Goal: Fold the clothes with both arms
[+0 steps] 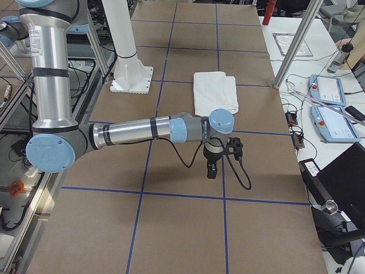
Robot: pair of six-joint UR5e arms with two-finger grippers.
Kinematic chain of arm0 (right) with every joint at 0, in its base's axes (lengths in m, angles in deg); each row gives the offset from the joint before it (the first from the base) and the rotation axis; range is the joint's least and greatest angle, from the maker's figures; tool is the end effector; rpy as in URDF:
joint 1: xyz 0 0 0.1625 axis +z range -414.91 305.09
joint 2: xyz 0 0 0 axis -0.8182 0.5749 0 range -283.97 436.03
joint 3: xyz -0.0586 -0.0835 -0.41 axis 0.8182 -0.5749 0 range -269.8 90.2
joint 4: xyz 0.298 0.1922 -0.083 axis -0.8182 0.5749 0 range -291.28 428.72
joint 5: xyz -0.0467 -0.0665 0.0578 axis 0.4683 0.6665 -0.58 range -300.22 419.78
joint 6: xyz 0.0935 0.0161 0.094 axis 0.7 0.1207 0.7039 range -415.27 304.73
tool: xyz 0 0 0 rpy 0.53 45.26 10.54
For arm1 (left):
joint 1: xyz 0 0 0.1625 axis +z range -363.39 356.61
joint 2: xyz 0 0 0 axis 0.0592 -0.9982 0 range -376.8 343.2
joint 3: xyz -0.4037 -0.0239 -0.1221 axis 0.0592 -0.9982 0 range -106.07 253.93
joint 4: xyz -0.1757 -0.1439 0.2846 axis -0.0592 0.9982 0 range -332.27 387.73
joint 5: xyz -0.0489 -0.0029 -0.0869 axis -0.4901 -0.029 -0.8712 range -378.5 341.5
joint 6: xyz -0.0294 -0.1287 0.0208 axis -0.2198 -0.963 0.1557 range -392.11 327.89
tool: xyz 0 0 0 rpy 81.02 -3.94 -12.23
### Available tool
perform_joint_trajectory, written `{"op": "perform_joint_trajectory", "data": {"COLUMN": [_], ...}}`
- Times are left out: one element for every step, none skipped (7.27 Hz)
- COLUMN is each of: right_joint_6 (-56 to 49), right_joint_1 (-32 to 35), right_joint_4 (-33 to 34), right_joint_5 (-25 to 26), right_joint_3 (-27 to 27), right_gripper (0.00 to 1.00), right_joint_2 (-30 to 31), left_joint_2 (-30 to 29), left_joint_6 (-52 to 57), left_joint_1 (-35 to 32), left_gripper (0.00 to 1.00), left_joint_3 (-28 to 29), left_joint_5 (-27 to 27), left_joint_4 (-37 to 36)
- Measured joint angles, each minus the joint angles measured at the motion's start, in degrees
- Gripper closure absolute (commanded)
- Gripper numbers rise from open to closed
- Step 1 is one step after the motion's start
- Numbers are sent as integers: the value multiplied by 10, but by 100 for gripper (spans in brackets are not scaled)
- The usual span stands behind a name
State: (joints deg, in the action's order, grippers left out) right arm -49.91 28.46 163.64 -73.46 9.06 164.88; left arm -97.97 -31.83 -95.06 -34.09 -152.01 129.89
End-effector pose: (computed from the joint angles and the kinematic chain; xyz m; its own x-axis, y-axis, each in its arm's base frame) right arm -0.0103 -0.4520 0.6141 0.7243 -0.0514 0.6876 0.0476 0.9986 0.0244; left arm -0.0528 -0.3965 0.5798 0.7323 0.2341 -0.6395 0.0234 0.9298 0.3673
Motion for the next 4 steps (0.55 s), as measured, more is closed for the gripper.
{"op": "perform_joint_trajectory", "data": {"right_joint_6": [0,0,0,0], "right_joint_1": [0,0,0,0], "right_joint_4": [0,0,0,0], "right_joint_5": [0,-1,-1,-1], "right_joint_3": [0,0,0,1], "right_gripper": [0,0,0,0], "right_joint_2": [1,1,2,2], "left_joint_2": [0,0,0,0], "left_joint_6": [1,1,1,2], "left_joint_1": [0,0,0,0], "left_gripper": [1,1,1,1], "left_joint_3": [0,0,0,0], "left_joint_5": [0,0,0,0], "left_joint_4": [3,5,5,6]}}
